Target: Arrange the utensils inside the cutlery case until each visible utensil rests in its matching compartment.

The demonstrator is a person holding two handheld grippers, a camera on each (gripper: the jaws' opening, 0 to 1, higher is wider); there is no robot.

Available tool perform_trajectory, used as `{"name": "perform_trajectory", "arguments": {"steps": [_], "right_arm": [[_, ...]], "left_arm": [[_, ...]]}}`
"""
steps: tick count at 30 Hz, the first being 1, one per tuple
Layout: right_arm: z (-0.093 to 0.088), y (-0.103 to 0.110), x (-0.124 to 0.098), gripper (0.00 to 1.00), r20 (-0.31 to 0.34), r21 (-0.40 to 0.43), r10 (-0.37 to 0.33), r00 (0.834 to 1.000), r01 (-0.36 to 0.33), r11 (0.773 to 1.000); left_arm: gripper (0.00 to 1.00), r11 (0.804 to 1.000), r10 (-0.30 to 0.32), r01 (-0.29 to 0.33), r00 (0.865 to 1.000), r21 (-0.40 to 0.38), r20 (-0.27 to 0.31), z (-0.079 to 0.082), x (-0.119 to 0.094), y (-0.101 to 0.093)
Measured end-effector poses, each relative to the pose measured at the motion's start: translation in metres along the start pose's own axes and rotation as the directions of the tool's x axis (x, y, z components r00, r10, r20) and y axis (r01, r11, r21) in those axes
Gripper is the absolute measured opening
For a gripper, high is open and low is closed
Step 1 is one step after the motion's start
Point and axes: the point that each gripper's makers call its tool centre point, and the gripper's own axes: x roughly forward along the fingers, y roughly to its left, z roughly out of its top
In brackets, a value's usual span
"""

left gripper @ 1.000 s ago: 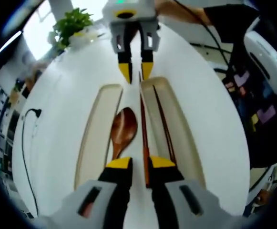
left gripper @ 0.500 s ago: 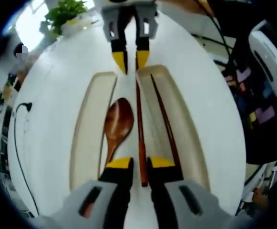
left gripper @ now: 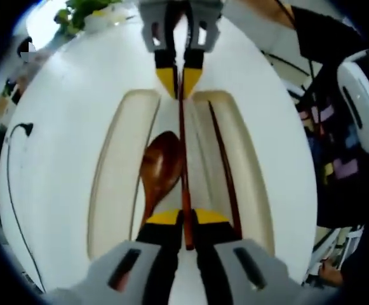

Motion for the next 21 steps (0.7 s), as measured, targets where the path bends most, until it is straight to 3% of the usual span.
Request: {"name": "perform_trajectory", "arguments": {"steps": [7, 16, 21], "right_arm": [[0.0008, -0.0011, 0.0002, 0.02, -0.032, 0.024, 0.024, 0.999, -0.024, 0.999], [0.0009, 0.0013, -0.0002, 0.02, -0.002, -0.005, 0.022, 1.000, -0.022, 1.000], [0.0026, 0.0015, 0.0007, 0.02, -0.053, -0.049, 0.003, 0.999, -0.006, 0.999]], "left_arm": [[0.07, 0.999, 0.035, -0.035, 0.997, 0.002, -0.075, 0.0006, 0.0010, -0.0006], [0.06, 0.999, 0.037, -0.039, 0.995, -0.019, -0.095, -0.0012, -0.0005, 0.0003], [0.06, 0.999, 0.031, -0.035, 0.997, -0.041, -0.077, -0.0017, -0.0013, 0.0005]]}}
